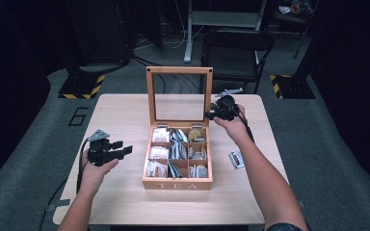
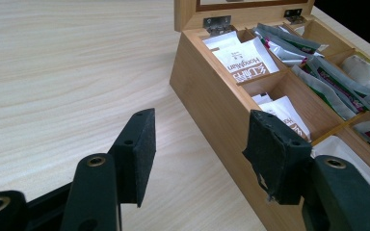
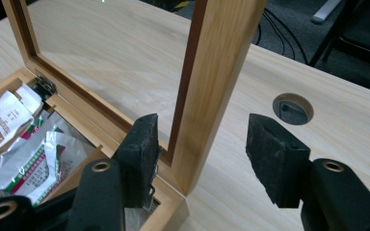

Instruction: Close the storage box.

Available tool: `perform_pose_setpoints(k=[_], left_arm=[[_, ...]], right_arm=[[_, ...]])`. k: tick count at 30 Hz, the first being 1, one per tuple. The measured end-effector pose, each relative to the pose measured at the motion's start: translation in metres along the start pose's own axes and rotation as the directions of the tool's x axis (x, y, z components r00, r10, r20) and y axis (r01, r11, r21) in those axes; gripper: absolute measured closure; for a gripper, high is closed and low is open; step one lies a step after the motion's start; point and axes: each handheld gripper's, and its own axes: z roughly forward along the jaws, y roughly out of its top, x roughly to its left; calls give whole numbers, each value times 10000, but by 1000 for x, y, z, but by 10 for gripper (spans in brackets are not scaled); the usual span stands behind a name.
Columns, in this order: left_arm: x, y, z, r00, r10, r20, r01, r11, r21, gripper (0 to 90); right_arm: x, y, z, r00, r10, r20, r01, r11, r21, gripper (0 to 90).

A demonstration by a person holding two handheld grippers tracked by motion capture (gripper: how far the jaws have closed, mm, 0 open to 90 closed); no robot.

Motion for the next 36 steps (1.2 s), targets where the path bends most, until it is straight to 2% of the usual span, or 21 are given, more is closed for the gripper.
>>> perform_pose_setpoints(k=[5,11,14,15,16,18,20,24,30,32,33,34,36], left_arm=[[0,0,1,10000,-5,13,5,10000,27,442],[1,0,0,10000,-20,-14,20,10000,27,442],[1,0,0,10000,-38,-11,38,10000,39,442],[2,0,0,10000,-57,-6,57,10000,39,442],[2,0,0,10000,-62,-2,62,10000,33,442],[2,0,1,10000,-77,-7,77,10000,61,442],[0,1,4,9996,-293,11,293,9995,129,442],[-1,2,8,9998,-199,-1,199,9995,231,442],[-3,16,14,9997,-243,93,242,9995,187,443],[-1,28,17,10000,46,-54,-44,9992,397,444],[-1,28,17,10000,46,-54,-44,9992,397,444],[0,37,19,9999,44,-101,-41,9993,367,446],[1,42,20,9999,74,-72,-71,9993,359,448]], right_arm=[[1,2,4,9996,260,-100,-261,9995,-155,464],[3,7,7,9997,88,-239,-90,9999,-93,519],[4,10,9,9999,-67,-105,66,10000,-70,532],[5,11,8,9999,-104,18,104,9999,42,561],[4,12,8,9999,-83,144,82,9999,89,631],[2,12,8,9999,80,90,-81,10000,50,640],[-2,10,5,9987,405,-312,-404,9992,28,650],[-1,10,4,9985,446,-326,-447,9990,-19,653],[0,8,1,9988,379,-310,-382,9992,-72,656],[1,7,0,9987,414,-282,-419,9990,-153,657],[1,7,0,9987,414,-282,-419,9990,-153,657],[2,6,-1,9989,404,-253,-409,9989,-214,657],[3,5,-1,9991,351,-238,-358,9989,-295,657]])
